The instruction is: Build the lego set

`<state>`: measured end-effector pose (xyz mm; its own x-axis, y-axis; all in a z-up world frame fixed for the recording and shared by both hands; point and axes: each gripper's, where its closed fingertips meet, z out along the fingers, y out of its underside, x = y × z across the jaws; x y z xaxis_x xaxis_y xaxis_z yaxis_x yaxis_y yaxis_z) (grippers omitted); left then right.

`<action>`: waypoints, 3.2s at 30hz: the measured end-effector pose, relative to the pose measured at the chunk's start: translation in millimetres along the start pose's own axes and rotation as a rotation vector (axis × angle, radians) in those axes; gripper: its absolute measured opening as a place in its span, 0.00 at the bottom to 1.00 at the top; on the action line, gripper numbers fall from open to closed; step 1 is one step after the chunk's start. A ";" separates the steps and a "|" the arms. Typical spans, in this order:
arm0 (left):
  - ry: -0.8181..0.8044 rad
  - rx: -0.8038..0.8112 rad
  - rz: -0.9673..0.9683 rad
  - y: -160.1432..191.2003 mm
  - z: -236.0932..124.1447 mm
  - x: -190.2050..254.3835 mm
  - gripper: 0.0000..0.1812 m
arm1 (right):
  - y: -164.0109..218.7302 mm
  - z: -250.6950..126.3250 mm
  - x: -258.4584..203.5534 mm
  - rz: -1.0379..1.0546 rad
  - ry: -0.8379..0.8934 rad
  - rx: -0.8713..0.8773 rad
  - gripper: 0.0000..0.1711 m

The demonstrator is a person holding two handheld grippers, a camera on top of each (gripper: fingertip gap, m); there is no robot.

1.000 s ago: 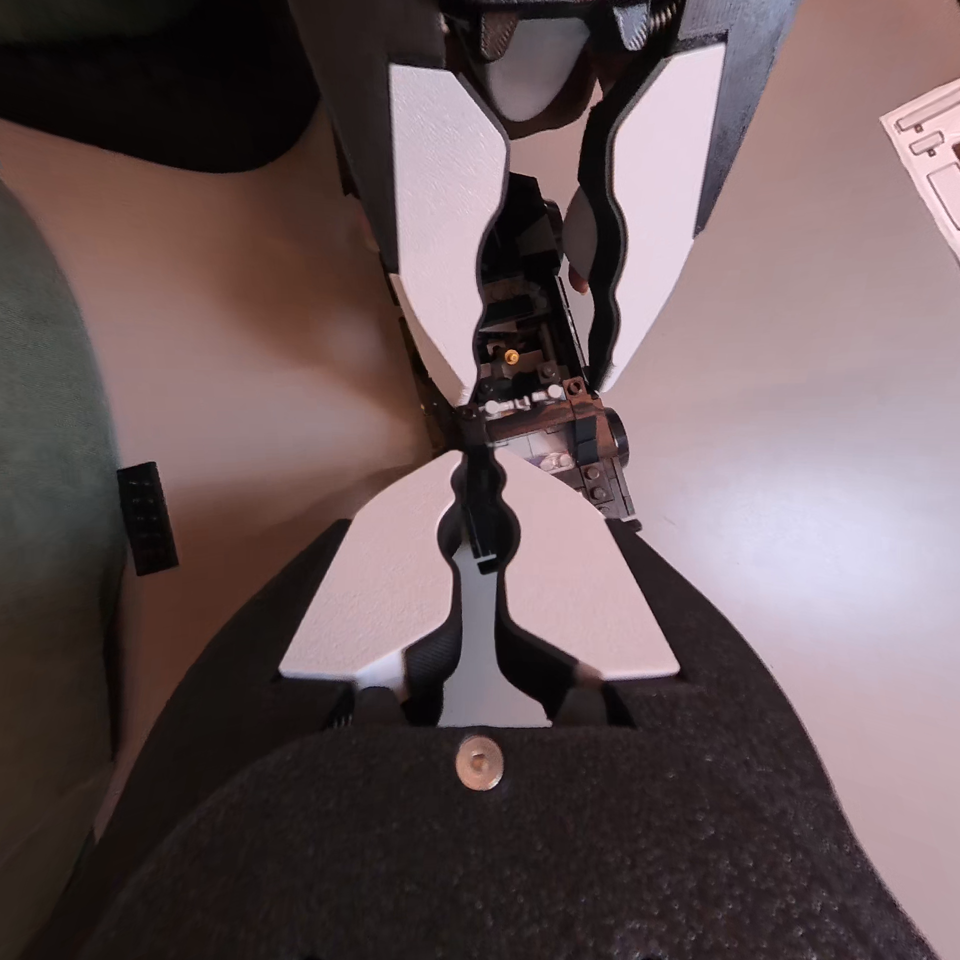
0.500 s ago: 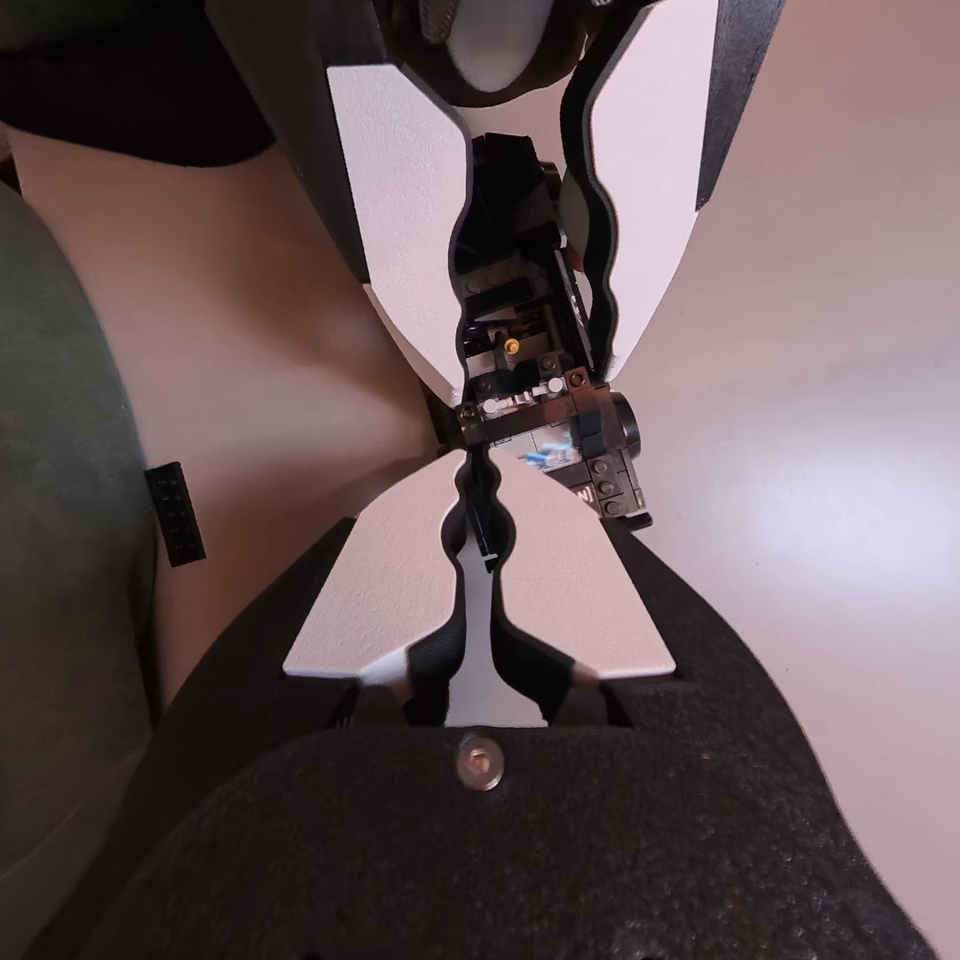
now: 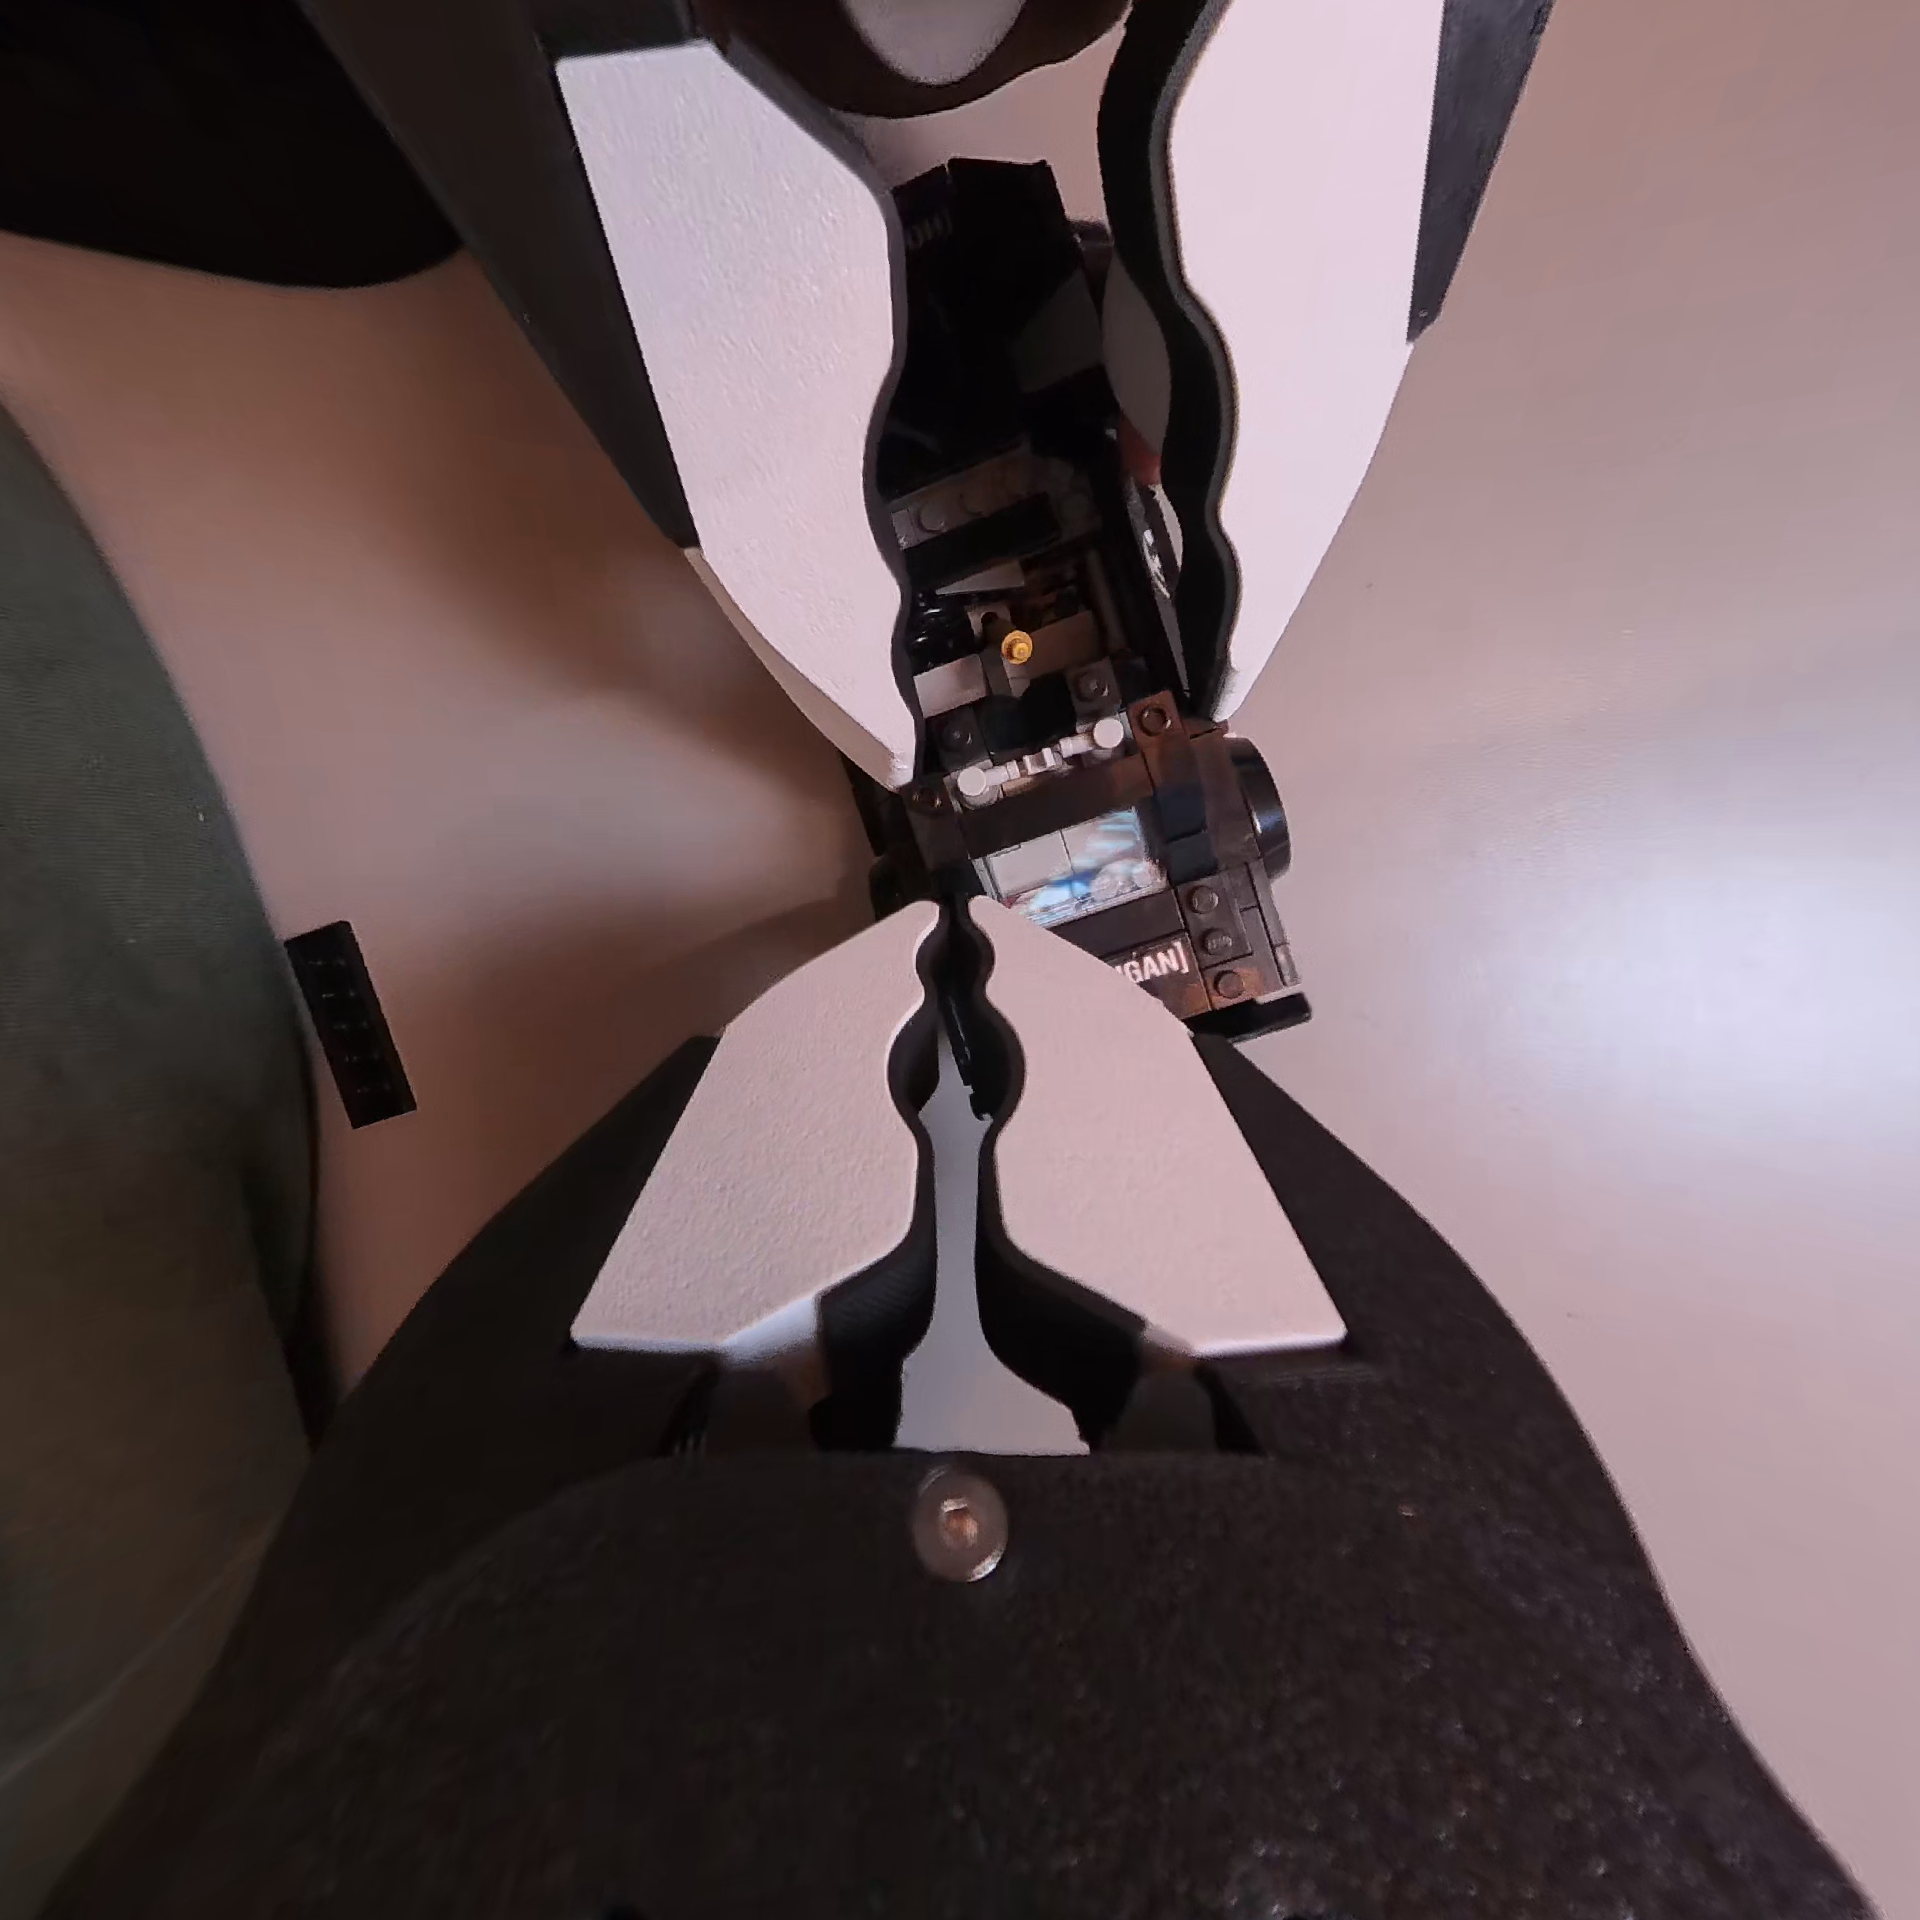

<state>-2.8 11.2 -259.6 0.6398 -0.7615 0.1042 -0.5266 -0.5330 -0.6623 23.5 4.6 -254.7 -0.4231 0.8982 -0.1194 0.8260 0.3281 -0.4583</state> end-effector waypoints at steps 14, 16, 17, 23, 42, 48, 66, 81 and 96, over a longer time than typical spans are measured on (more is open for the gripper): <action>0.002 0.016 -0.013 1.8 -1.0 -0.1 0.28 | -0.7 0.9 -0.3 0.016 -0.022 -0.063 0.00; 0.001 0.015 -0.013 1.9 -1.0 -0.3 0.28 | -0.8 1.0 -0.2 0.020 -0.019 -0.065 0.00; 0.001 0.015 -0.014 1.9 -1.0 -0.3 0.28 | -0.7 1.1 -0.2 0.020 -0.018 -0.069 0.00; -0.003 0.018 -0.017 2.7 -1.8 -0.8 0.28 | -1.3 1.7 0.5 0.009 0.009 -0.102 0.00; 0.009 0.034 -0.019 1.9 -2.1 0.3 0.27 | -11.1 -9.0 0.3 0.094 0.044 0.145 0.00; 0.011 0.032 -0.011 1.4 -1.4 2.3 0.27 | -7.3 -3.8 -1.8 0.092 0.054 0.123 0.00; 0.020 0.028 -0.008 -1.4 2.7 8.2 0.27 | -4.4 -4.5 -4.0 0.017 0.109 0.038 0.00; -0.043 0.007 -0.120 -2.5 3.4 12.6 0.27 | 2.6 -10.9 -13.7 0.381 0.146 0.173 0.10; -0.163 0.029 -0.219 3.2 0.4 26.6 0.27 | -3.0 -7.5 -23.1 0.623 0.173 0.300 0.06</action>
<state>12.8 -10.6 -259.2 0.8196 -0.5584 0.1282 -0.3507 -0.6659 -0.6585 33.6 -15.0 -243.9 0.1803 0.9340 -0.3085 0.7462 -0.3342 -0.5758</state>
